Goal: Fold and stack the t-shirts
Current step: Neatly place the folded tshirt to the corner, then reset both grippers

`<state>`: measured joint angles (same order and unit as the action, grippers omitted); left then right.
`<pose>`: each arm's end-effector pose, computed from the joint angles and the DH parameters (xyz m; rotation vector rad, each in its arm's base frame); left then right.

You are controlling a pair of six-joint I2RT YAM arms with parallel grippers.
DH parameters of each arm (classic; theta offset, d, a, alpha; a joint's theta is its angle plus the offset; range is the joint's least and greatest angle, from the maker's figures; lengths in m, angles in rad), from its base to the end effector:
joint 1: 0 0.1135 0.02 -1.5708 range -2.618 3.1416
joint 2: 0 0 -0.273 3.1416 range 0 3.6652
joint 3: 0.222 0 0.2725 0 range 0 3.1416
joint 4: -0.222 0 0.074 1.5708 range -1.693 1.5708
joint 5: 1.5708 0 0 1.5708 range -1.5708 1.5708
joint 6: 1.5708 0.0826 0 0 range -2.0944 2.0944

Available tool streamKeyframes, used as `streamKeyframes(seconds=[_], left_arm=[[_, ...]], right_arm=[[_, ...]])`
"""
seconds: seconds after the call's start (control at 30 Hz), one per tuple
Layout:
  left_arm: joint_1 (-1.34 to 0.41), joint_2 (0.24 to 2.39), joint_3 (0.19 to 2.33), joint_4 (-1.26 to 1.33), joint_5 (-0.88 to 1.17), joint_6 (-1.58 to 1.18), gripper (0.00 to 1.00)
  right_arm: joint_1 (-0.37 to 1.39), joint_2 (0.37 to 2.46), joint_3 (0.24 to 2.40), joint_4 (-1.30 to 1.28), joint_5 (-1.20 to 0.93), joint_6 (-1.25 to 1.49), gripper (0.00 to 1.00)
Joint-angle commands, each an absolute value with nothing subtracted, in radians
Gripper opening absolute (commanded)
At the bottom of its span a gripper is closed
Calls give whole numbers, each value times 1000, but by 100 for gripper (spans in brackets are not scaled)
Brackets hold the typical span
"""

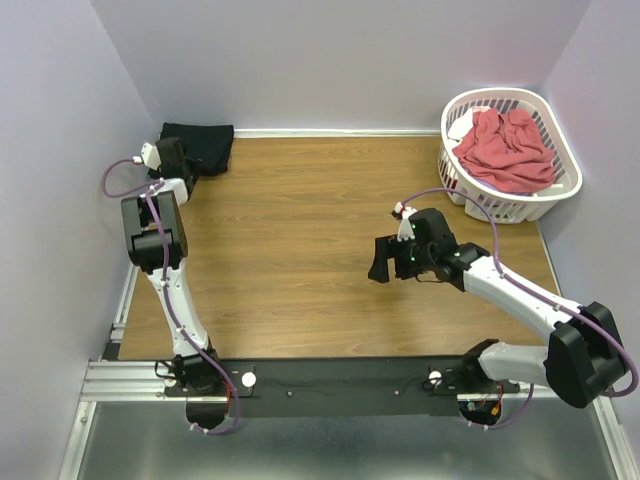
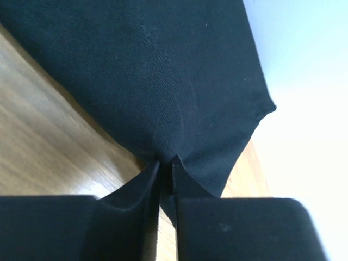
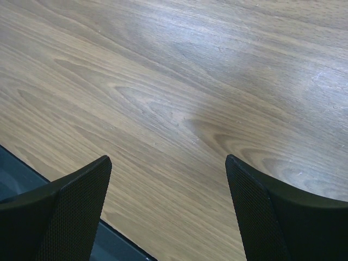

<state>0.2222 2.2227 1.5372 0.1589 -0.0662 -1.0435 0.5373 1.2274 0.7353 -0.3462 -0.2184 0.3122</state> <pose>0.5495 0.1298 0.1301 -1.2891 1.6891 -0.4235 0.2435 0.1659 0.1829 -0.3830 2.4580 0.6411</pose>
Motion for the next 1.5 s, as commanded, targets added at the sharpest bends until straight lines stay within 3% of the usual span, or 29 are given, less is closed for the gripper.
streamKeyframes(seconds=[0.0, 0.1, 0.13, 0.27, 0.37, 0.4, 0.5, 0.73, 0.77, 0.8, 1.13, 1.33, 1.47], left_arm=[[235, 2261, 1585, 152, -20, -991, 27], [236, 2246, 1557, 158, -18, -976, 35], [236, 2224, 1548, 167, -21, -963, 42], [238, 2154, 1496, 178, -12, -896, 48], [238, 2065, 1419, 192, 24, -874, 62], [235, 2039, 1372, 196, 32, -856, 62], [226, 1924, 1301, 199, 78, -787, 68], [183, 1481, 1021, 178, 268, -563, 72], [175, 1420, 994, 160, 279, -543, 78], [173, 1357, 974, 141, 288, -522, 82], [86, 587, 927, -283, 175, -307, 84], [12, 440, 974, -512, -38, -275, 84], [3, 402, 977, -514, -49, -271, 84]], right_arm=[[537, 1229, 765, -368, -184, 301, 91], [537, 1220, 761, -368, -169, 308, 91], [535, 1215, 761, -370, -166, 310, 91], [537, 1164, 759, -382, -130, 322, 91], [537, 1122, 764, -393, -94, 339, 91], [537, 1111, 767, -405, -81, 345, 91], [537, 1075, 793, -446, -23, 367, 91], [537, 919, 848, -543, 248, 425, 94], [537, 902, 853, -566, 276, 434, 100], [535, 881, 859, -577, 303, 440, 100], [537, 522, 856, -638, 563, 494, 100], [537, 356, 828, -621, 641, 456, 100], [537, 258, 779, -601, 667, 453, 100]])
